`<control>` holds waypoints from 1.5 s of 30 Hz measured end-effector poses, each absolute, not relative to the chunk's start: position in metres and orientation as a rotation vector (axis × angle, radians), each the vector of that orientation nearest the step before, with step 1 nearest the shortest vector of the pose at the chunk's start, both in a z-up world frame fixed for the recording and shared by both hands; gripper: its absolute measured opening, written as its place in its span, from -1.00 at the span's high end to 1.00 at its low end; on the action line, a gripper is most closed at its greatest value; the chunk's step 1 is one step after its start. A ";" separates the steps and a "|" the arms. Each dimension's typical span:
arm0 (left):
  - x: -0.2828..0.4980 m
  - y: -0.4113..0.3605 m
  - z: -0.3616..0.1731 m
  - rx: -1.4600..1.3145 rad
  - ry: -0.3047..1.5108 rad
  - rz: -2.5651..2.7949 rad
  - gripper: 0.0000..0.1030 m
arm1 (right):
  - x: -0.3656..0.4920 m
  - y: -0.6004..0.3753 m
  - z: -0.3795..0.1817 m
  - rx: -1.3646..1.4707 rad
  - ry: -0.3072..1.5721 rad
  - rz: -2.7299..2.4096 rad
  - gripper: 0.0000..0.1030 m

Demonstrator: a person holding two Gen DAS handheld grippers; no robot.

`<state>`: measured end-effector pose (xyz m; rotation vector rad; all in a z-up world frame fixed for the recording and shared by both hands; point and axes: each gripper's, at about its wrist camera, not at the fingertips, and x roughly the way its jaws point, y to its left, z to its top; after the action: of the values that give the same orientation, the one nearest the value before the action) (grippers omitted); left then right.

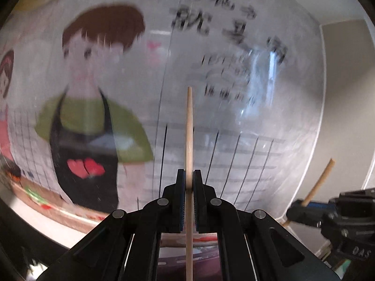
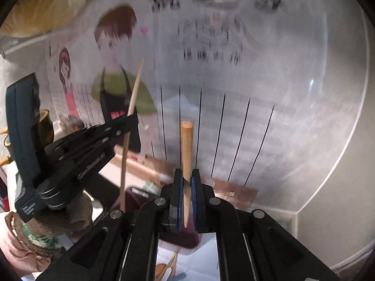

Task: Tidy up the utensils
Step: 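Raise both chopsticks and drop them into the purple caddy, then lower both tools to the spoons, right gripper closing on the dark-handled spoon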

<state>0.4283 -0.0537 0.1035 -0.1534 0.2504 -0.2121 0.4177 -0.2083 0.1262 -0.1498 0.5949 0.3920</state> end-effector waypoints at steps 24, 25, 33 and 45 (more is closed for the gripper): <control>0.404 -0.024 0.017 -0.223 0.653 -0.185 0.19 | 0.406 -0.207 0.035 -0.107 0.821 0.371 0.05; 0.397 -0.023 0.021 -0.206 0.666 -0.183 0.17 | 0.401 -0.207 0.037 -0.111 0.817 0.372 0.01; 0.347 -0.009 0.010 -0.202 0.834 -0.168 0.02 | 0.332 -0.218 0.028 -0.144 0.793 0.349 -0.68; 0.279 -0.021 -0.073 -0.169 1.066 -0.253 -0.06 | 0.281 -0.213 -0.037 -0.181 0.902 0.305 -0.92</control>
<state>0.2791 -0.0210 -0.0734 -0.1689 1.0663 -0.2532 0.2806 -0.2131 -0.0369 -0.1811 0.9024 0.3050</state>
